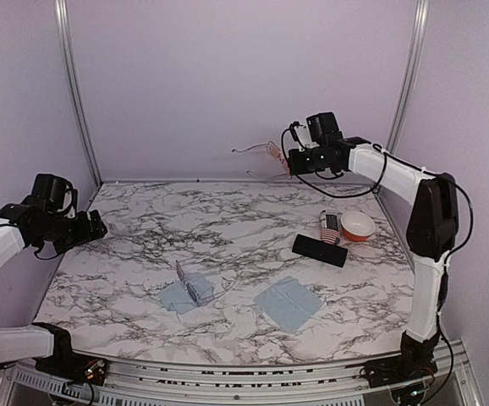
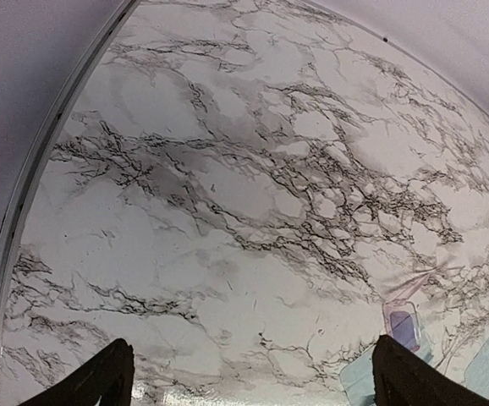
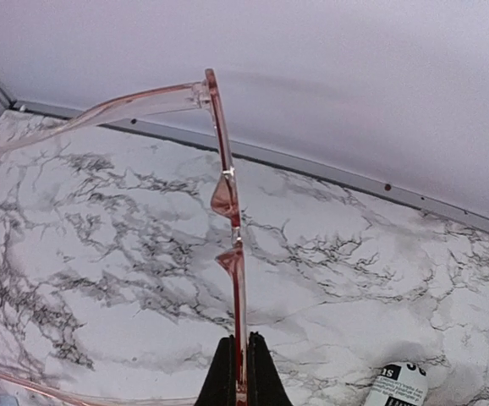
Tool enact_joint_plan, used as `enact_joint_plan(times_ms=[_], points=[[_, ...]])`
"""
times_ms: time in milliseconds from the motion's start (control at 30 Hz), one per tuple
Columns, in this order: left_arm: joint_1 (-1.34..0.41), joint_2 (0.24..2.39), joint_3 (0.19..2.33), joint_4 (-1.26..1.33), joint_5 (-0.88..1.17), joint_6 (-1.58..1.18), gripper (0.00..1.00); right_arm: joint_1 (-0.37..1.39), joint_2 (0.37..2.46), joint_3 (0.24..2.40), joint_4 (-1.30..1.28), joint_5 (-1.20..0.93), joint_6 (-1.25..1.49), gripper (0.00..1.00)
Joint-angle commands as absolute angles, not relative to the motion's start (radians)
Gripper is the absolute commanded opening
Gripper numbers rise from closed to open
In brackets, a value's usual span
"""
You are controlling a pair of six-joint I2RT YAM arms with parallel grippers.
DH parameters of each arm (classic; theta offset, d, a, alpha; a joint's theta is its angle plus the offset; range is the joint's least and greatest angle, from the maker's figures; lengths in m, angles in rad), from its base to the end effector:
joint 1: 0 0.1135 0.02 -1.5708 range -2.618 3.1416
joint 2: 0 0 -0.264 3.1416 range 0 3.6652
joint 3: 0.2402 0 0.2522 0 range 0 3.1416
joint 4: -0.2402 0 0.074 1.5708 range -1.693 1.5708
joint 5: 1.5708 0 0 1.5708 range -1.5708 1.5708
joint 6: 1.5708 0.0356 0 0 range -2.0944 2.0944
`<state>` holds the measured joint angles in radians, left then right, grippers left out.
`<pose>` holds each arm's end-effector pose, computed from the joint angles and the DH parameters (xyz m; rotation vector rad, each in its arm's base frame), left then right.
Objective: Organize the sunglasses
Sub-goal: Put down the sunglasses at the center of the board.
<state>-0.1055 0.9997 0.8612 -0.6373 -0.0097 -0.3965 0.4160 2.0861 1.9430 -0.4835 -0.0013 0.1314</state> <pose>0.2053 -0.0214 0.2845 -0.3467 2.3332 -0.2349 0.4481 0.1980 0.3034 -0.3148 2.1919 0.3070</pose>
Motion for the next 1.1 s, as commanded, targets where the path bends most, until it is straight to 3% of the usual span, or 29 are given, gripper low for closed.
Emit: enact_joint_plan(times_ms=[0,200,467,1067], points=[[-0.111,1.027,0.853,-0.628,0.035,-0.379,0.99,0.493,1.951,1.793,-0.451,-0.060,0.010,0.00],[-0.195,1.085,0.852,-0.619,0.057,-0.377,0.96,0.601,1.809,1.488,-0.360,-0.014,0.040,0.00],[-0.257,1.136,0.864,-0.618,0.049,-0.375,0.94,0.693,1.856,1.366,-0.326,0.155,0.143,0.00],[-0.293,1.164,0.859,-0.626,-0.021,-0.389,0.94,0.827,2.107,1.537,-0.373,0.351,0.289,0.00]])
